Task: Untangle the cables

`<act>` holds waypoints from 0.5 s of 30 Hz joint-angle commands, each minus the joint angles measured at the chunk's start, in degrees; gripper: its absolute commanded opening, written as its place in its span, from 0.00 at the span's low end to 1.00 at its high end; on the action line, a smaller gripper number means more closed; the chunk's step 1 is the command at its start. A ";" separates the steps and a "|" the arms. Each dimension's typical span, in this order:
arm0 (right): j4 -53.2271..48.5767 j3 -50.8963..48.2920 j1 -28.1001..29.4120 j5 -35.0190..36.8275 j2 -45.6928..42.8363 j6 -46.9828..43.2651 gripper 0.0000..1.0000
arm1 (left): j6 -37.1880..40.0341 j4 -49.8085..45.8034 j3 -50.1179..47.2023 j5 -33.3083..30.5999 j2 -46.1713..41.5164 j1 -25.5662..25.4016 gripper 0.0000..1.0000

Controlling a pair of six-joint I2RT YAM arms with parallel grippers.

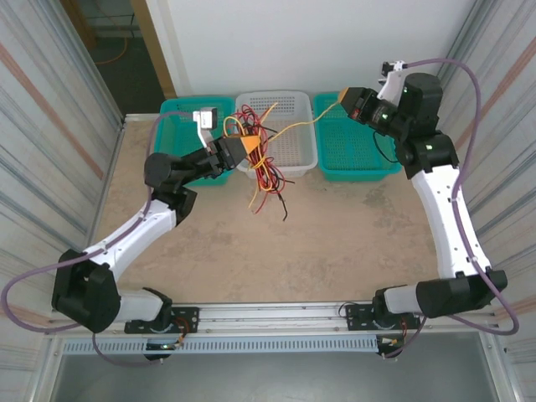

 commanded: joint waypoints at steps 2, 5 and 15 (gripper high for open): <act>10.25 -3.64 -1.12 -1.97 2.36 4.06 0.00 | -7.67 11.65 6.67 0.72 1.66 -2.69 0.00; 13.36 -5.46 -1.17 -2.29 4.28 5.65 0.00 | -7.52 10.56 10.33 -1.01 2.42 -3.24 0.00; 31.32 -18.07 5.17 -3.53 7.05 15.95 0.00 | -8.18 9.73 23.74 -19.01 7.59 -2.33 0.00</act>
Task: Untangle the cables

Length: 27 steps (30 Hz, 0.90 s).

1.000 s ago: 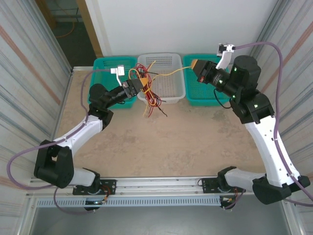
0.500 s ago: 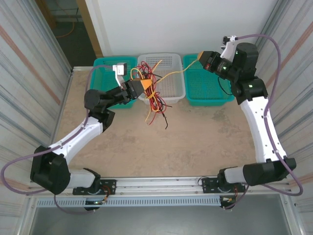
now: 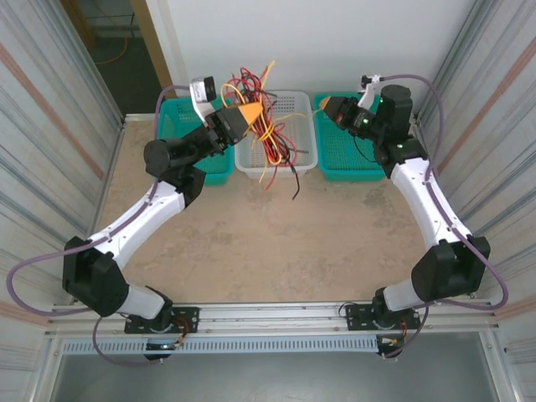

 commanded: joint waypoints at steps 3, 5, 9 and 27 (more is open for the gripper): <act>16.65 -8.27 5.18 2.53 2.34 8.56 0.00 | -2.96 8.57 6.52 -17.12 2.10 0.66 0.00; 21.31 -11.17 8.30 3.29 3.19 10.77 0.00 | -1.72 8.85 6.68 -22.00 3.36 0.88 0.00; 28.74 -16.65 13.74 5.91 3.60 13.96 0.00 | 3.55 9.45 7.89 -29.08 6.69 1.16 0.00; 8.59 -25.19 22.04 14.69 -25.23 4.42 0.00 | 35.89 -17.21 -3.42 -36.00 6.77 11.41 0.00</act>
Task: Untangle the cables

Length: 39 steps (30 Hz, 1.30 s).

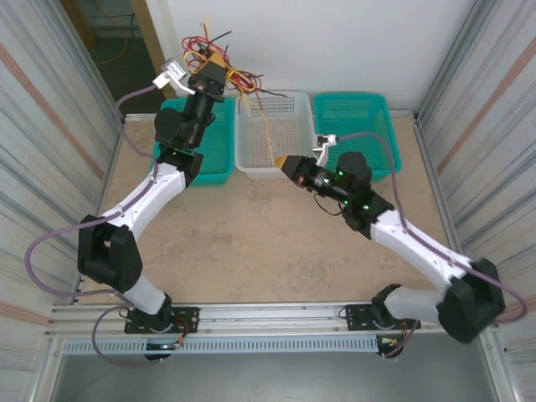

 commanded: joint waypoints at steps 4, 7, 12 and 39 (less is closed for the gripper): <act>-15.78 7.23 -0.45 4.13 -10.96 -9.00 0.00 | 3.37 -2.61 -6.64 3.41 -1.55 3.90 0.00; -18.76 10.79 -1.37 4.21 -12.40 -10.36 0.00 | 3.19 -2.87 -8.52 2.54 -1.90 4.77 0.00; -21.80 16.32 -4.66 4.05 -13.89 -11.84 0.00 | 3.19 -4.23 -9.07 3.39 -1.55 5.46 0.00; -28.09 35.28 -47.61 -15.82 5.38 -10.41 0.00 | -25.88 11.80 -22.30 55.49 -12.05 6.52 0.00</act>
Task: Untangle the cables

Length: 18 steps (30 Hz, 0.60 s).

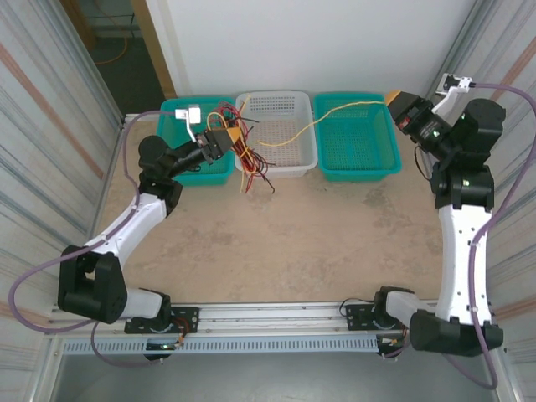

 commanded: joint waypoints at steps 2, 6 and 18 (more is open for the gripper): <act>6.35 -0.36 -3.74 1.52 3.92 1.06 0.00 | -19.22 20.89 -0.18 2.26 1.28 -1.34 0.00; 8.65 -5.46 -3.29 2.67 6.50 1.21 0.00 | -23.90 27.40 4.09 -4.75 2.26 -7.72 0.00; 13.09 -18.85 4.58 11.40 13.06 -2.61 0.00 | -22.93 28.65 19.66 -22.24 8.39 -14.19 0.00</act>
